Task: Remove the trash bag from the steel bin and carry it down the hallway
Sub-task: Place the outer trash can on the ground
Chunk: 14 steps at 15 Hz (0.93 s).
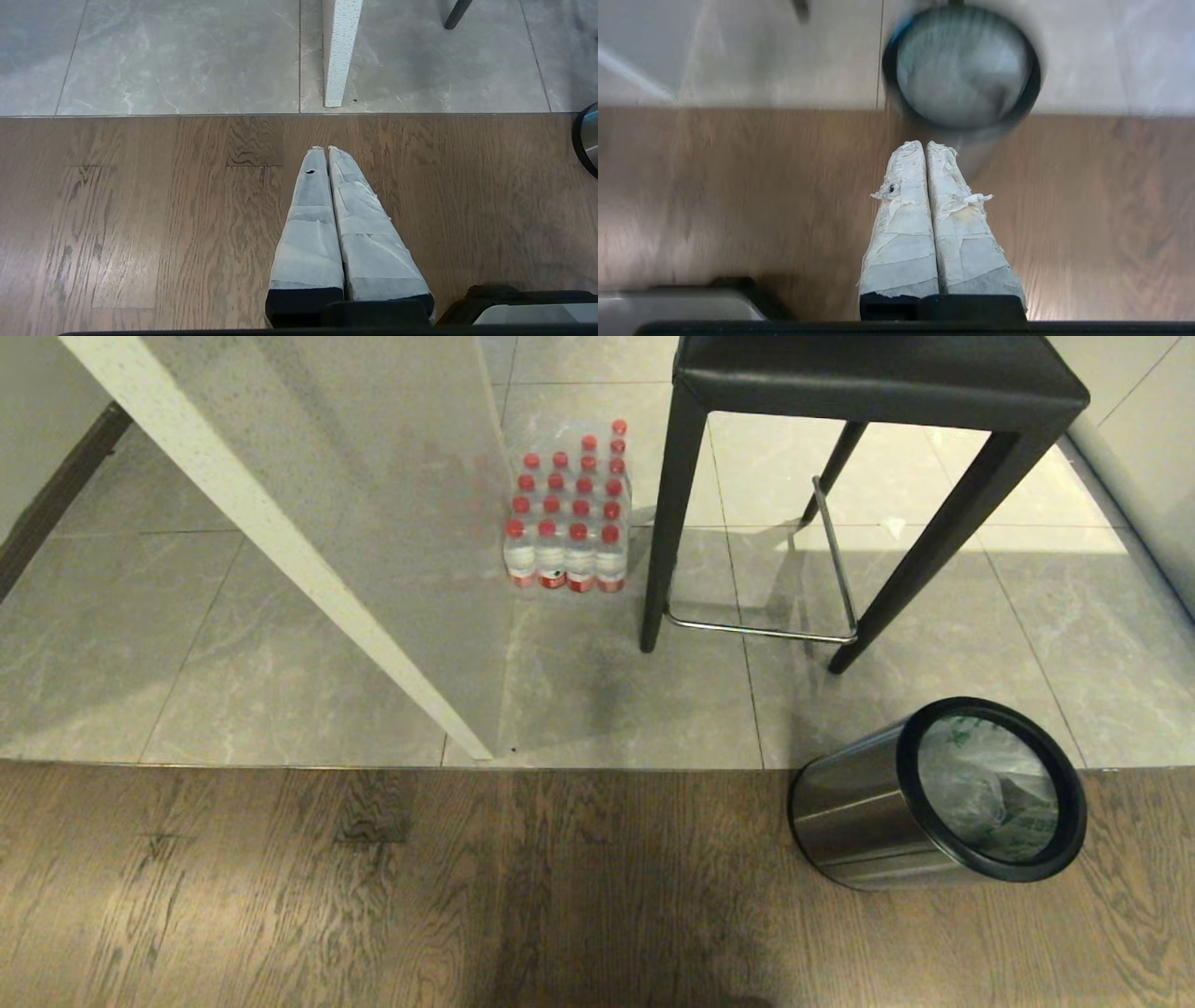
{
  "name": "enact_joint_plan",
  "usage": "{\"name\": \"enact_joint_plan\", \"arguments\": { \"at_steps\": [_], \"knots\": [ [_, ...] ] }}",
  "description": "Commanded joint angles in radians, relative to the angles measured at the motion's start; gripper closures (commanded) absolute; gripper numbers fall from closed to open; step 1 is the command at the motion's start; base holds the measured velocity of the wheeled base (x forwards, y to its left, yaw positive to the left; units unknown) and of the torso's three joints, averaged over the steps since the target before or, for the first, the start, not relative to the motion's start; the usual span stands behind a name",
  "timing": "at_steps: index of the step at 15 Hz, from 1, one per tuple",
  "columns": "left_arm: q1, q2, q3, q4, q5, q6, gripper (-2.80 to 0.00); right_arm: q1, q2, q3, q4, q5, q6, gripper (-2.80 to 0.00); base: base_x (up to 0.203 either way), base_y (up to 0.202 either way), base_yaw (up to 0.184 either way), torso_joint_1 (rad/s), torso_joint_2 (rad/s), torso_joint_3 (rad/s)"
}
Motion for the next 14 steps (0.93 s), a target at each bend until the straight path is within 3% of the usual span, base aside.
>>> {"name": "enact_joint_plan", "arguments": {
  "at_steps": [1, 4, 7, 11, 14],
  "knots": [
    [0.000, 0.000, 0.000, 0.000, 0.000, 0.000, 0.00, 0.000, 0.141, -0.199, 0.083, -0.002, 0.003, 0.00, 0.000, 0.000, 0.000, 0.000, 0.00, 0.000],
    [0.000, 0.000, 0.000, 0.000, 0.000, 0.000, 0.00, -0.002, 0.471, -0.483, 0.286, -0.014, 0.014, 0.00, 0.000, 0.000, 0.000, 0.000, 0.00, 0.000],
    [0.000, 0.000, 0.000, 0.000, 0.000, 0.000, 0.00, -0.004, 0.798, -0.603, 0.364, -0.025, 0.024, 0.00, 0.000, 0.000, 0.000, 0.000, 0.00, 0.000],
    [0.000, 0.000, 0.000, 0.000, 0.000, 0.000, 0.00, -0.003, 1.194, -0.651, 0.220, -0.131, 0.124, 0.00, 0.000, 0.000, 0.000, 0.000, 0.00, 0.000],
    [0.000, 0.000, 0.000, 0.000, 0.000, 0.000, 0.00, 0.021, 1.364, -0.666, 0.080, -0.184, 0.195, 0.00, 0.000, 0.000, 0.000, 0.000, 0.00, 0.000]
  ]
}}
